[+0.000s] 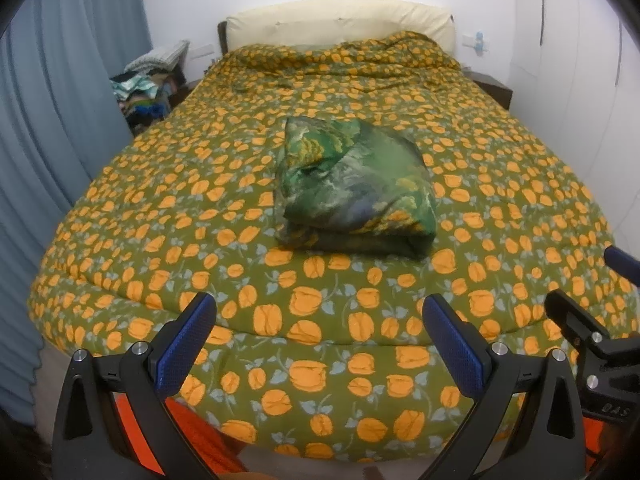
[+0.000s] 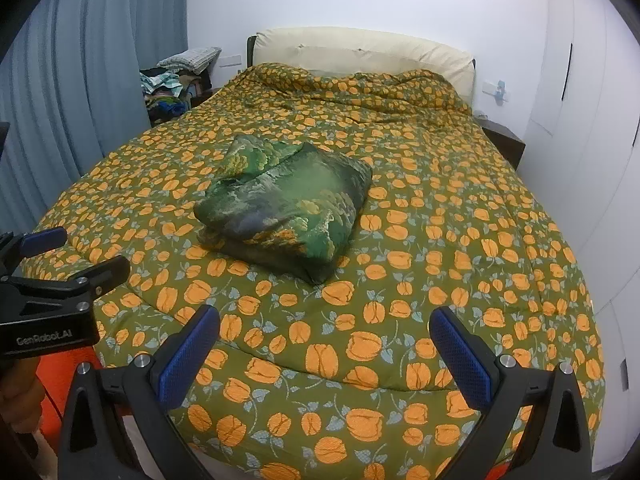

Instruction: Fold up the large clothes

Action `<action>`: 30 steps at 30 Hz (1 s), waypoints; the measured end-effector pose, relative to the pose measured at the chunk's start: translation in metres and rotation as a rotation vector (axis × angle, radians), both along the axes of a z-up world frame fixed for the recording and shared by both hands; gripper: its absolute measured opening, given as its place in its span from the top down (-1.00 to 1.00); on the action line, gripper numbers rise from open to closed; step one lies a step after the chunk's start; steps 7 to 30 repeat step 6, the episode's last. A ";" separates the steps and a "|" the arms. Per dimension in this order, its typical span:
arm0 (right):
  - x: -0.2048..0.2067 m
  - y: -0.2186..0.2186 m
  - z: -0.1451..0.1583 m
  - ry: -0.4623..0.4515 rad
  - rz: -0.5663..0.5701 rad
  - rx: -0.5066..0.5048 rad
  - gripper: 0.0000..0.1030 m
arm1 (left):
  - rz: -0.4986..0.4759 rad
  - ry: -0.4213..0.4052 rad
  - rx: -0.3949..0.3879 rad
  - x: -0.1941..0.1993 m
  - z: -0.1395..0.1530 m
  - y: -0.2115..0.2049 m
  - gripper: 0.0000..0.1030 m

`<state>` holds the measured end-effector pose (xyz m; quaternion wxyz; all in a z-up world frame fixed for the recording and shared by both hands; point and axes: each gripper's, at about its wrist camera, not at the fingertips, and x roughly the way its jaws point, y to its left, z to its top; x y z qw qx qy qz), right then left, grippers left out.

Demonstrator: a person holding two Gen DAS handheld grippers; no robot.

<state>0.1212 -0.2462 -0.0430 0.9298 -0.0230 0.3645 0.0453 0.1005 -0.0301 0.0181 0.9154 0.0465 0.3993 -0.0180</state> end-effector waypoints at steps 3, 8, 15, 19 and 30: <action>0.001 -0.003 -0.003 0.007 -0.005 0.004 -1.00 | -0.006 -0.008 -0.012 -0.001 -0.001 -0.001 -0.99; 0.002 -0.005 -0.006 0.012 -0.010 0.010 -1.00 | -0.017 -0.027 0.007 -0.003 -0.001 -0.004 -0.98; 0.002 -0.005 -0.006 0.012 -0.010 0.010 -1.00 | -0.017 -0.027 0.007 -0.003 -0.001 -0.004 -0.98; 0.002 -0.005 -0.006 0.012 -0.010 0.010 -1.00 | -0.017 -0.027 0.007 -0.003 -0.001 -0.004 -0.98; 0.002 -0.005 -0.006 0.012 -0.010 0.010 -1.00 | -0.017 -0.027 0.007 -0.003 -0.001 -0.004 -0.98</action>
